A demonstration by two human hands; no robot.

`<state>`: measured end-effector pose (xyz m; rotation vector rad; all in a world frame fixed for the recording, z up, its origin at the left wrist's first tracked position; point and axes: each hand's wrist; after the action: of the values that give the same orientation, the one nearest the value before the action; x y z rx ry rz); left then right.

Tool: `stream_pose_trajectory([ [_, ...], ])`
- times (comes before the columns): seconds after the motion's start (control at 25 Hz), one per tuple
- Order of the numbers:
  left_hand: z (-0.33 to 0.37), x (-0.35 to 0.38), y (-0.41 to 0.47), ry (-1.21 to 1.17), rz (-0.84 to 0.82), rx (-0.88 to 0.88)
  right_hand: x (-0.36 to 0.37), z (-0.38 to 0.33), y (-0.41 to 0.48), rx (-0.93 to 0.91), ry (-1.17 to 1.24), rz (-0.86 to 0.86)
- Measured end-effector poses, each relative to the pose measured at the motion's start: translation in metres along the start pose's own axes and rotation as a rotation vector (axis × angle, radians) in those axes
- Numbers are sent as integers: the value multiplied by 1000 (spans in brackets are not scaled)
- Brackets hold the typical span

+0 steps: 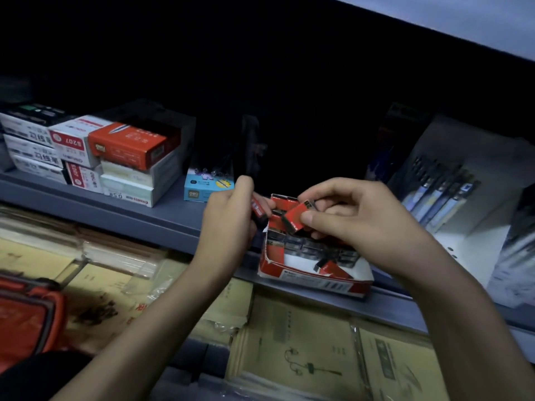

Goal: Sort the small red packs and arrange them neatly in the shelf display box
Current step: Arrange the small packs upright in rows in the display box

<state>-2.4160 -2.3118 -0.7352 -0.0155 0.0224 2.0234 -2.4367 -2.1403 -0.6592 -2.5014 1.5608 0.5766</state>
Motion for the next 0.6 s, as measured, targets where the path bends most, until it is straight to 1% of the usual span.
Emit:
stream_pose_trajectory([
  [0.08,0,-1,0,-16,-10,0,1,2,-4,13,47,-2],
  [0.2,1,-1,-1,-12,-5,3,1,5,-7,68,195,-40],
  [0.28,1,0,-1,9,0,-1,3,6,-10,59,205,-60],
  [0.32,1,-1,-1,16,-3,2,3,8,-11,33,142,-62],
  [0.4,0,-1,-3,16,-11,12,4,13,-15,-48,-143,-69],
  [0.48,1,1,-4,9,-15,18,7,16,-15,-86,-387,-132],
  [0.52,1,1,-3,14,-10,22,8,18,-14,-90,-433,-177],
  [0.6,1,2,-3,31,-4,31,12,18,-9,-68,-447,-249],
])
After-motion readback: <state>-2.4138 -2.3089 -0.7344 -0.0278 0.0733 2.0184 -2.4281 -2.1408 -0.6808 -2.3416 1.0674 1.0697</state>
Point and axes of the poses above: each hand's wrist, its own y-axis towards the middle knuckle, its own x-axis out of the palm, z = x × y, and after that the axes turned 12 degrees about y, right-handed
